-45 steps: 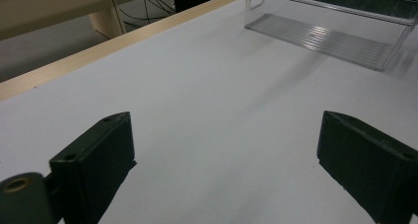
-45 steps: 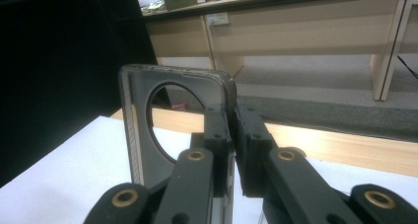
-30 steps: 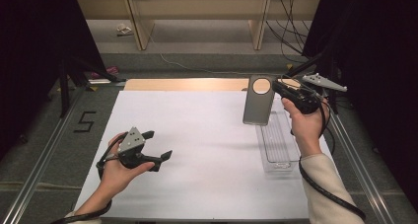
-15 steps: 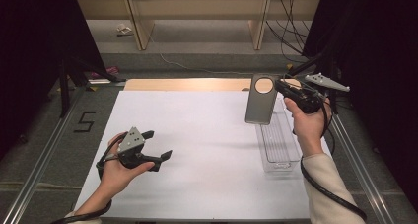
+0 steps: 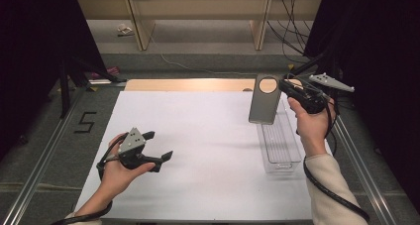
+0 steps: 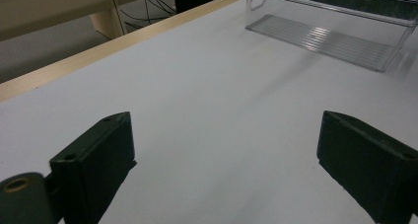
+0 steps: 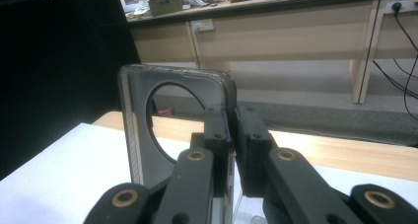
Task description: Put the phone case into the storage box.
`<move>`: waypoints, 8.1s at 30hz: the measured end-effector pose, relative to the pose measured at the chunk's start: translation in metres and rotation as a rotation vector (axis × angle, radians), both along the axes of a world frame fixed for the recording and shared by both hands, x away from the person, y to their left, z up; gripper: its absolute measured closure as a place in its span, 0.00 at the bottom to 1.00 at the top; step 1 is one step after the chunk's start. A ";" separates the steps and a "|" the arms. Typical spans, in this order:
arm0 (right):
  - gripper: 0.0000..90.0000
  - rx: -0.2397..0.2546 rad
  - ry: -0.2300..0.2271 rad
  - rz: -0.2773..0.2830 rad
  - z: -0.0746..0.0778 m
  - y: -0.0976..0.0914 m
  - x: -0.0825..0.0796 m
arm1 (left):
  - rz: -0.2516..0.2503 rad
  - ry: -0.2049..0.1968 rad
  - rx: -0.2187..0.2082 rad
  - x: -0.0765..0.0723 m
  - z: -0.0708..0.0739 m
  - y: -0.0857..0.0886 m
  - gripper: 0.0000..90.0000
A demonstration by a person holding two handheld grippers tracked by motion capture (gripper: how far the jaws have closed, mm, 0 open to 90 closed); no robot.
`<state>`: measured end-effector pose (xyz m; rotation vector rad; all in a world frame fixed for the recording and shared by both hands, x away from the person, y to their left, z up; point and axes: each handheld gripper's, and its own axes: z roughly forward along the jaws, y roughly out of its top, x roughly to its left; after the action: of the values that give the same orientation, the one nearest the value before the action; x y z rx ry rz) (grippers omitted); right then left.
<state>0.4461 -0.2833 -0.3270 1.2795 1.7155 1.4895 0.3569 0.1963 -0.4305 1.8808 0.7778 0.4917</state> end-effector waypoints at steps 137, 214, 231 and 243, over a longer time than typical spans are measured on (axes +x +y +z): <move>0.95 -0.093 -0.067 -0.126 -0.001 -0.029 0.012 | 0.003 -0.004 -0.004 0.000 0.000 0.000 0.08; 0.94 -0.154 -0.070 -0.126 -0.016 -0.020 0.038 | 0.002 -0.006 -0.007 0.000 0.001 -0.001 0.09; 0.94 -0.163 -0.066 -0.131 -0.017 -0.019 0.043 | 0.000 -0.003 -0.007 0.000 0.001 -0.001 0.09; 0.94 -0.162 -0.058 -0.140 -0.018 -0.021 0.048 | -0.001 -0.003 -0.007 0.000 0.000 -0.001 0.09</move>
<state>0.4942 -0.3048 -0.3447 1.2323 1.6382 1.2687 0.3573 0.1950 -0.4301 1.8735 0.7760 0.4908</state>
